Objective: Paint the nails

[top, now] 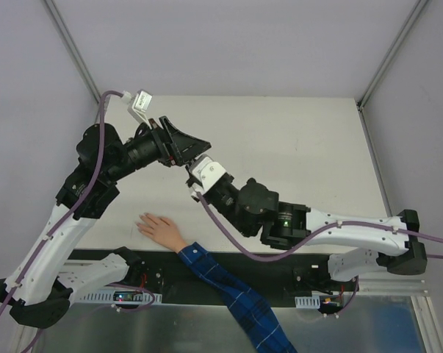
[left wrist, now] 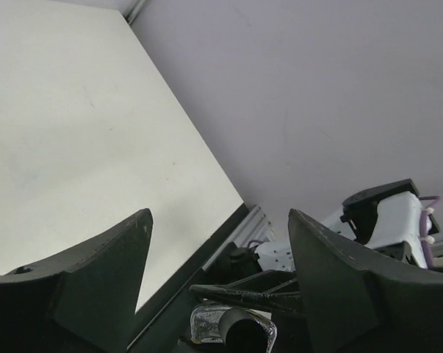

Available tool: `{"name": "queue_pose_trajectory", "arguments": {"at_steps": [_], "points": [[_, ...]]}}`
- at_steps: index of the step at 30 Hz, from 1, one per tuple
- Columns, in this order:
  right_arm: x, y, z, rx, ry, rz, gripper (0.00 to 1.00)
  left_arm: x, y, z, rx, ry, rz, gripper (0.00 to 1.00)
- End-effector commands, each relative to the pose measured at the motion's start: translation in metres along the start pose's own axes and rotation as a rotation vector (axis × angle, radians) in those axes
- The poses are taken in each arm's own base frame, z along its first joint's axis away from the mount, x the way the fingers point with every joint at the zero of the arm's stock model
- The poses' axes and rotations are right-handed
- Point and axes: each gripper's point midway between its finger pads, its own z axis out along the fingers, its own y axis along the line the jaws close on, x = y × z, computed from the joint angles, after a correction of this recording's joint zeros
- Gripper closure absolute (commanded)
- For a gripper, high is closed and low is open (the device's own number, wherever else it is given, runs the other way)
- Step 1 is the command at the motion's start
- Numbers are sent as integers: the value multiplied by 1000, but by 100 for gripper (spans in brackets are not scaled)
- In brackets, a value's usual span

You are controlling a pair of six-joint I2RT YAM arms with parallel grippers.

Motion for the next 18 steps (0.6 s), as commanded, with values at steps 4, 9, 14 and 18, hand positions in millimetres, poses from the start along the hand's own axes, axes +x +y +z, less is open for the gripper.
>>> {"name": "queue_pose_trajectory", "arguments": {"at_steps": [4, 9, 14, 18], "points": [[-19, 14, -32, -455, -90, 350, 100, -7, -37, -26, 142, -35, 119, 13], [-28, 5, -51, -685, -125, 599, 100, -1, -55, -35, 258, -33, 163, 11], [-45, -5, -61, -846, -170, 713, 100, 6, -60, -36, 330, -29, 174, 14], [-57, -11, -67, -931, -207, 814, 100, 9, -62, -34, 351, -10, 158, 20]]}}
